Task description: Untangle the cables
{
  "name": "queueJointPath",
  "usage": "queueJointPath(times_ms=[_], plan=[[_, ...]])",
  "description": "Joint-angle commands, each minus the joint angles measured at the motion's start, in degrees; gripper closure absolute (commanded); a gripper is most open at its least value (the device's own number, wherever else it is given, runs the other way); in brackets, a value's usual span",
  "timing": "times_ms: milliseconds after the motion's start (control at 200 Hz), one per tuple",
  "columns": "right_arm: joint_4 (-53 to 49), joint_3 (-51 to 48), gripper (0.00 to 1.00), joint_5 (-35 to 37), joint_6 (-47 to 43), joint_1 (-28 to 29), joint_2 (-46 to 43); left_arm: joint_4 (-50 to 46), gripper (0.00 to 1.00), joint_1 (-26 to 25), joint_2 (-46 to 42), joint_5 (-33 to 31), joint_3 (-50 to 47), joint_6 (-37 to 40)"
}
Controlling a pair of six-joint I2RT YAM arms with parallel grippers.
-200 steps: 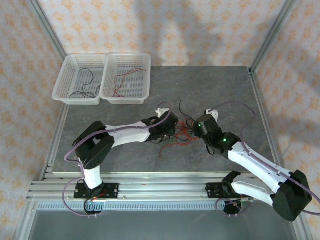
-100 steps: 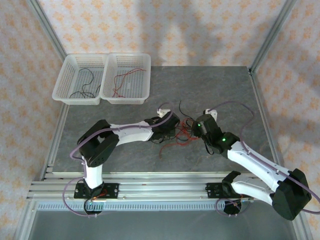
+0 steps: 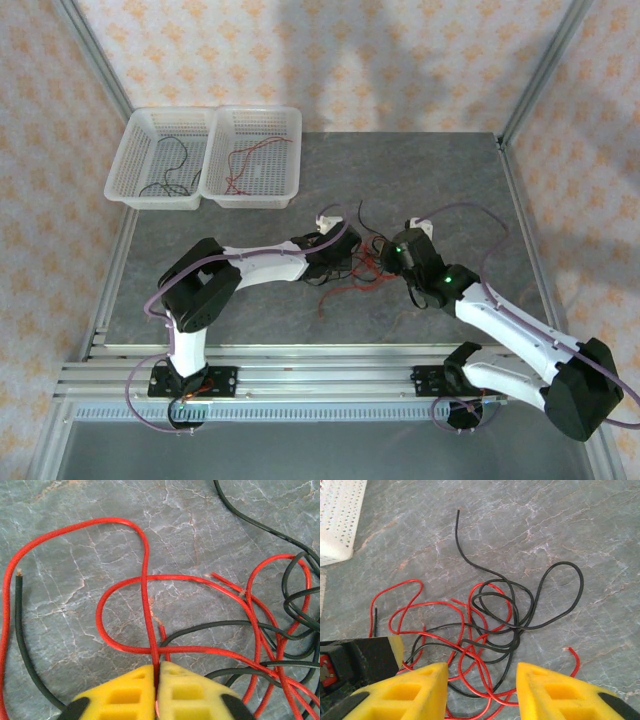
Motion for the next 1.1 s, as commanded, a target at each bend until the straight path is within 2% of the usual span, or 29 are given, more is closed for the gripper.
queueJointPath(times_ms=[0, 260, 606, 821, 1091], plan=[[2.36, -0.24, 0.6, -0.99, 1.26, -0.02, -0.74, -0.58, 1.0, 0.44, 0.2, -2.98, 1.86, 1.09], [8.06, -1.21, 0.6, -6.28, 3.69, -1.13, 4.46, -4.02, 1.0, -0.18, -6.49, -3.71, 4.9, 2.68], [20.26, 1.23, 0.63, -15.08, 4.76, -3.18, 22.38, -14.89, 1.0, -3.16, -18.19, -5.29, 14.98, 7.64], [23.71, 0.34, 0.68, -14.31, 6.45, -3.66, 30.86, -17.15, 1.0, -3.45, -22.43, -6.27, 19.38, 11.35], [24.68, -5.77, 0.7, -10.69, 8.58, -4.67, 29.4, -23.05, 1.0, -3.51, -24.09, -13.22, 31.67, 16.42]])
